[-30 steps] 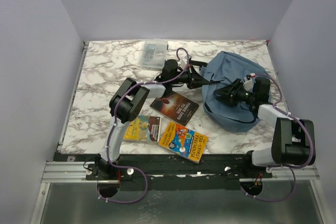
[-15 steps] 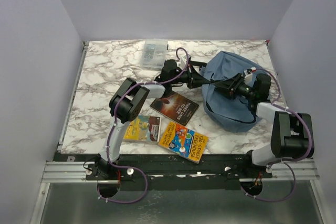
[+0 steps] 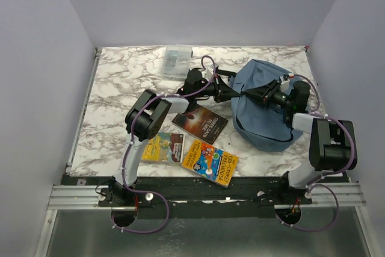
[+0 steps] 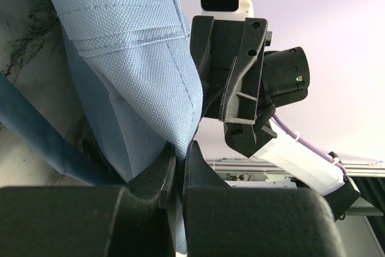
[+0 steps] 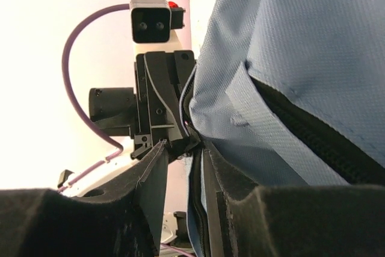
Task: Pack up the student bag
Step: Unzip the student bag at the center of the board.
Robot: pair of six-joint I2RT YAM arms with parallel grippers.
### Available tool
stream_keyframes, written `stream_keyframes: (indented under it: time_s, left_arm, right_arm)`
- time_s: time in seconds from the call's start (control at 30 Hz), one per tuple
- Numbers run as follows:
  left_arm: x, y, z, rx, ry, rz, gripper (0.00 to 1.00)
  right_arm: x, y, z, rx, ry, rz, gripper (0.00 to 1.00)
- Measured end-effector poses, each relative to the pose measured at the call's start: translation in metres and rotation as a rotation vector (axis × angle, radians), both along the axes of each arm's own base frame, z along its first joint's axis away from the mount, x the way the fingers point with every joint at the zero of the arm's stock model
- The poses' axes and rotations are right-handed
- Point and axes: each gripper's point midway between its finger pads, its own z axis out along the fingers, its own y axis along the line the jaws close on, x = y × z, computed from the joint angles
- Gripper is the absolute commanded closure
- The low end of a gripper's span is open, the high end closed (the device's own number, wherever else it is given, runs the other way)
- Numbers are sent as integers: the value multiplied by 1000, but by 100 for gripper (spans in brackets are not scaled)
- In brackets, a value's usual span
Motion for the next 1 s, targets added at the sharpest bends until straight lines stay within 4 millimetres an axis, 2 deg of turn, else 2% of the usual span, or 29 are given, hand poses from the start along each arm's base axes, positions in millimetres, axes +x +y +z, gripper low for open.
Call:
stream_keyframes:
  time_s: [0.17,0.43,0.47,0.53,0.57,0.63,0.77,0.87,0.9,1.0]
  left_arm:
    - [-1,-1,1,-2,0,-3,100]
    - [-4,-4,1,-3,0,-10,100]
    - [-4,-4,1,-3,0,-10,100]
    - [-4,-4,1,-3,0,-10,100]
    - [-4,-4,1,-3,0,-10,100]
    - [-5,-4,2,-6,-4,-10,87]
    - [-7,-2,-2,-1,0,-9,48]
    - [-7,3,-5,4,13,-2,30]
    - [-6,5,-5,4,16,3,24]
    - [-3,8,-4,-2,26,14,22]
  right_arm:
    - [4,3,2,4,-13,9,74]
    - [7,15,9,-6,-39,38,74]
    - [7,16,9,-10,-43,40,78]
    - [8,17,8,-18,-46,44,98]
    - [7,17,8,-23,-47,44,100]
    - [8,16,5,-31,-39,40,100]
    - [8,16,2,-37,-31,33,100]
    - [8,16,2,-37,-30,33,100]
    - [8,16,2,-34,-27,33,100]
    - [5,17,2,-26,-16,33,100]
